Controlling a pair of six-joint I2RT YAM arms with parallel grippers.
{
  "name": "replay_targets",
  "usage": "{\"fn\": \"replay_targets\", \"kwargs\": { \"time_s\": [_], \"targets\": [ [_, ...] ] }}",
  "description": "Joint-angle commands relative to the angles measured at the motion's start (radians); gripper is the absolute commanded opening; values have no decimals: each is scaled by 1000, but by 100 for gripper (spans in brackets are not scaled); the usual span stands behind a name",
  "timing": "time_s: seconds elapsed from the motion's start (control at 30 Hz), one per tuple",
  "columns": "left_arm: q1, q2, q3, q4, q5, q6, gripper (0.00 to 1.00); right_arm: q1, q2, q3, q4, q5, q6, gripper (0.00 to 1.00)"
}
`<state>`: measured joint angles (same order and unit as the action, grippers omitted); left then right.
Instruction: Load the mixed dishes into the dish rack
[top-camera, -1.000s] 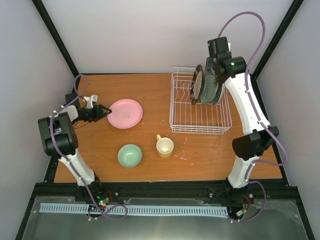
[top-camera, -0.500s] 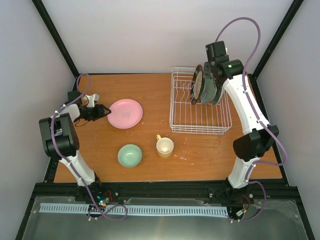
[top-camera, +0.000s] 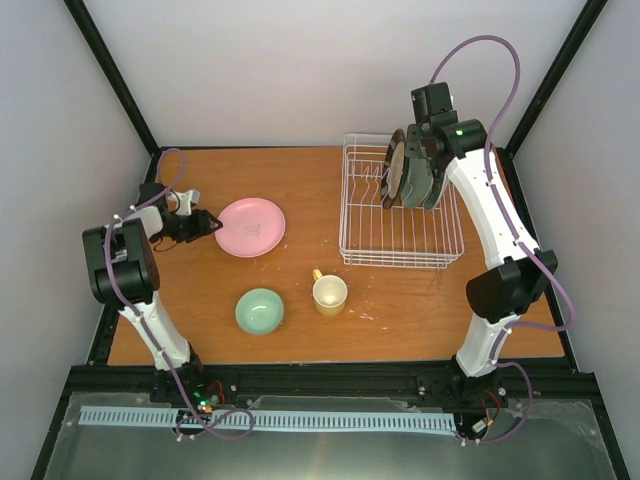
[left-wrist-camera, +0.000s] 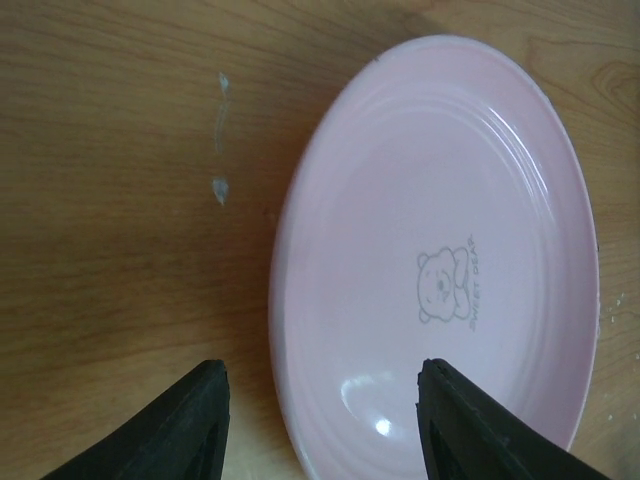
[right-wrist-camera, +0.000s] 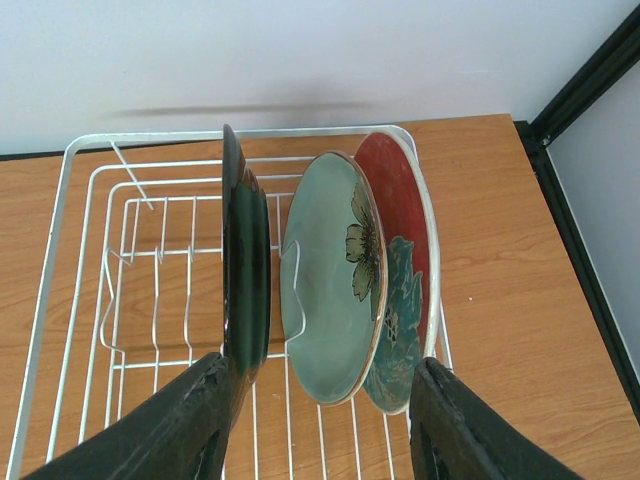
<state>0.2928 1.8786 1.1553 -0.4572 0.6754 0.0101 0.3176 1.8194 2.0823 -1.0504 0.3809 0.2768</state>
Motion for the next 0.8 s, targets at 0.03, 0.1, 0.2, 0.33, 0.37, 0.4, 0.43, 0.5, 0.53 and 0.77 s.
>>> {"fn": "replay_targets", "kwargs": {
  "time_s": [0.03, 0.1, 0.2, 0.33, 0.37, 0.4, 0.43, 0.5, 0.53, 0.77],
  "targets": [
    [3, 54, 73, 28, 8, -6, 52, 0, -25, 9, 11, -5, -1, 49],
    [0, 70, 78, 31, 18, -8, 52, 0, -26, 9, 10, -8, 1, 49],
    [0, 90, 79, 44, 24, -10, 52, 0, -28, 8, 9, -10, 0, 49],
    [-4, 127, 90, 41, 42, -6, 51, 0, -32, 2, 7, -7, 2, 49],
    [-5, 135, 91, 43, 44, -7, 50, 0, -33, 0, 8, -5, 2, 49],
    [-8, 142, 93, 43, 49, -7, 49, 0, -33, 0, 7, -6, 3, 49],
    [-11, 147, 93, 43, 58, -8, 48, -1, -32, 0, 6, -8, 3, 49],
    [-17, 158, 96, 47, 70, -11, 45, 0, -32, 2, 7, -15, 7, 49],
    [-21, 161, 96, 51, 75, -13, 44, 0, -31, 3, 7, -16, 8, 49],
    [-38, 209, 132, 53, 118, -22, 24, 0, -35, 1, 5, -28, 14, 49]
  ]
}}
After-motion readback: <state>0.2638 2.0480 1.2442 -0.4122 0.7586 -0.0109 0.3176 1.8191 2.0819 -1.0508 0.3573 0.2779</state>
